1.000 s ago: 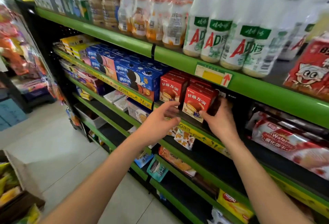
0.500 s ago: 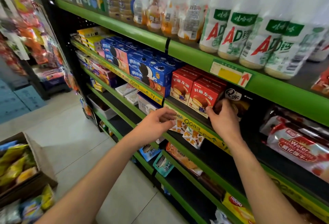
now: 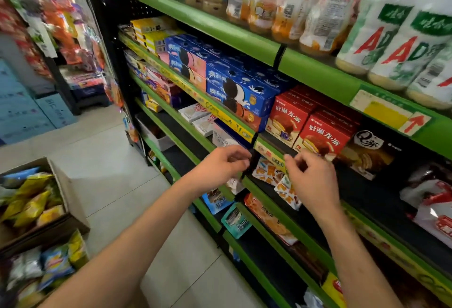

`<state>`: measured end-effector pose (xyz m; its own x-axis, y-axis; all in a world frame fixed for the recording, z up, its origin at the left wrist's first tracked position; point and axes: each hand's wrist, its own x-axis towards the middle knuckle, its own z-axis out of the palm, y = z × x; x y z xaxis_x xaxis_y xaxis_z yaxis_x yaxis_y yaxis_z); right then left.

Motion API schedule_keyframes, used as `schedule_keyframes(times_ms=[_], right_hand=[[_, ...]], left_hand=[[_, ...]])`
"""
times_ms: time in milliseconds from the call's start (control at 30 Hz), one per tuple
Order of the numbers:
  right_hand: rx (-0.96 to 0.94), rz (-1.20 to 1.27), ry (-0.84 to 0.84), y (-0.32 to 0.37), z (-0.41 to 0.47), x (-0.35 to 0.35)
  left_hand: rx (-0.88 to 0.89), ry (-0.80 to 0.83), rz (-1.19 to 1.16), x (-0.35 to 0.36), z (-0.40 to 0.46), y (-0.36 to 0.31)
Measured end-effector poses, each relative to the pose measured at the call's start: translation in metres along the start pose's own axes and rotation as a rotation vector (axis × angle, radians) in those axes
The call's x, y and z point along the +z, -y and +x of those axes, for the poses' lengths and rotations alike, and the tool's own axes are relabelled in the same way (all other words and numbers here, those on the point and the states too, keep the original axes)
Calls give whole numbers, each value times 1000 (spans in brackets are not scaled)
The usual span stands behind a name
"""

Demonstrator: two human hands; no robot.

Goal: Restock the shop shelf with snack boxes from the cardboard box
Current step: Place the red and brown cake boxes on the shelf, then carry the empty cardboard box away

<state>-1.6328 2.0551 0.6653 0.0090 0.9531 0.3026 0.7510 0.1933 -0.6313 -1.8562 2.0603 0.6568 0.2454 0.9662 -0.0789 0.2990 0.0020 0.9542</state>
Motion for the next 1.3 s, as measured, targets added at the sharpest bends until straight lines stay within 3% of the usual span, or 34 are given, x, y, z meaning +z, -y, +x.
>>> schedule_keyframes(times_ms=[200, 467, 667, 867, 1100, 1200, 1300], right_hand=[[-147, 41, 321, 84, 24, 102], [-374, 36, 881, 182, 3, 299], [-617, -166, 1372, 240, -96, 451], [-910, -399, 1663, 272, -203, 548], [-1121, -632, 1803, 258, -271, 650], [-1144, -771, 1810, 238, -280, 709], [-1002, -865, 1849, 219, -280, 771]], left_hand=[[-118, -207, -59, -91, -27, 61], [-582, -889, -639, -172, -199, 237], [-912, -1554, -1022, -104, -387, 321], [-1041, -2011, -1348, 9, -464, 323], [-1159, -2301, -1723, 104, -436, 349], [-1250, -2253, -1832, 132, -409, 395], [-1372, -2141, -1902, 149, -386, 455]])
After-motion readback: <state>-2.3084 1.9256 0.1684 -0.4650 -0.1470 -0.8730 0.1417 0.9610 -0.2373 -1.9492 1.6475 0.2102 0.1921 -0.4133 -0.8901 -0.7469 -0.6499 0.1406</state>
